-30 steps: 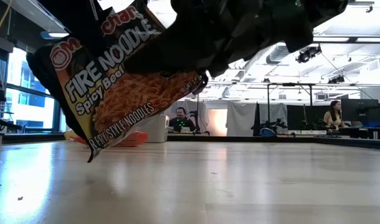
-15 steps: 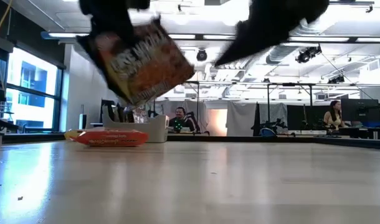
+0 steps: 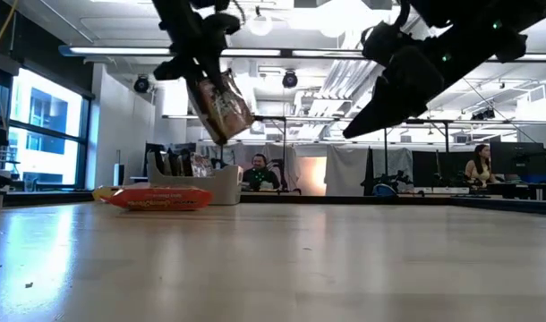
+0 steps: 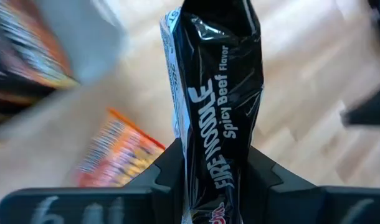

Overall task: Sort Maruchan noodles
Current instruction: Put the black noodle pack into the gray bin, then put the orange noodle pack into the white bin

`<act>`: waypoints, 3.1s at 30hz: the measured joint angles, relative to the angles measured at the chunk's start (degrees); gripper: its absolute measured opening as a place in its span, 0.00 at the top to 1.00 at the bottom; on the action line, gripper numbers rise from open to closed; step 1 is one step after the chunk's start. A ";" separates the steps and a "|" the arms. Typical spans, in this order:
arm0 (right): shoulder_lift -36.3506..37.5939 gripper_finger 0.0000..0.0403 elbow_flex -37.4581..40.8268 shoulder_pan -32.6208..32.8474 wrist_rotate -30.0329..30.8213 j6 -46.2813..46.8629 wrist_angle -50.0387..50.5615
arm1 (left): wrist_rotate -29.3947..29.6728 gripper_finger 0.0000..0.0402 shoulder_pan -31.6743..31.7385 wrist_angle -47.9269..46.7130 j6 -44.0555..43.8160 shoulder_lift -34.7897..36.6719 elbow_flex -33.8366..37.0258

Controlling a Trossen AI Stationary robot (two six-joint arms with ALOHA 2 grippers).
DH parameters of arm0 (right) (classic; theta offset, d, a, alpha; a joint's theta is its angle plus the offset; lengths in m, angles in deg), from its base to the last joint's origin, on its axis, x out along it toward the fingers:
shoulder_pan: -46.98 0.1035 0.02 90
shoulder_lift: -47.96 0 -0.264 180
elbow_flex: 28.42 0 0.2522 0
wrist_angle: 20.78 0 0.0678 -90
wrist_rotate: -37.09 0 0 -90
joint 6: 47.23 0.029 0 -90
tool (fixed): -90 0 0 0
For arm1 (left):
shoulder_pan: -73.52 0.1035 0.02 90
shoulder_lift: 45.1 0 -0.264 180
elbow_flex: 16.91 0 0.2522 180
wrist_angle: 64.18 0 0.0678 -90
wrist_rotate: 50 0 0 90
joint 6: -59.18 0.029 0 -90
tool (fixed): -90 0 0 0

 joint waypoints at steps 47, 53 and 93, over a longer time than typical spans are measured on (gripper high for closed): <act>-0.31 1.00 0.16 -1.10 -1.54 -0.89 0.33 | -2.64 0.80 23.45 -14.98 12.42 -34.18 -26.62; -0.31 1.00 0.16 -1.10 -1.59 -0.86 0.31 | 0.85 0.76 22.48 -13.24 14.35 -34.23 -25.81; -0.31 1.00 2.30 3.91 12.96 -4.28 -6.97 | 14.65 0.74 -0.54 5.22 30.69 0.28 -0.49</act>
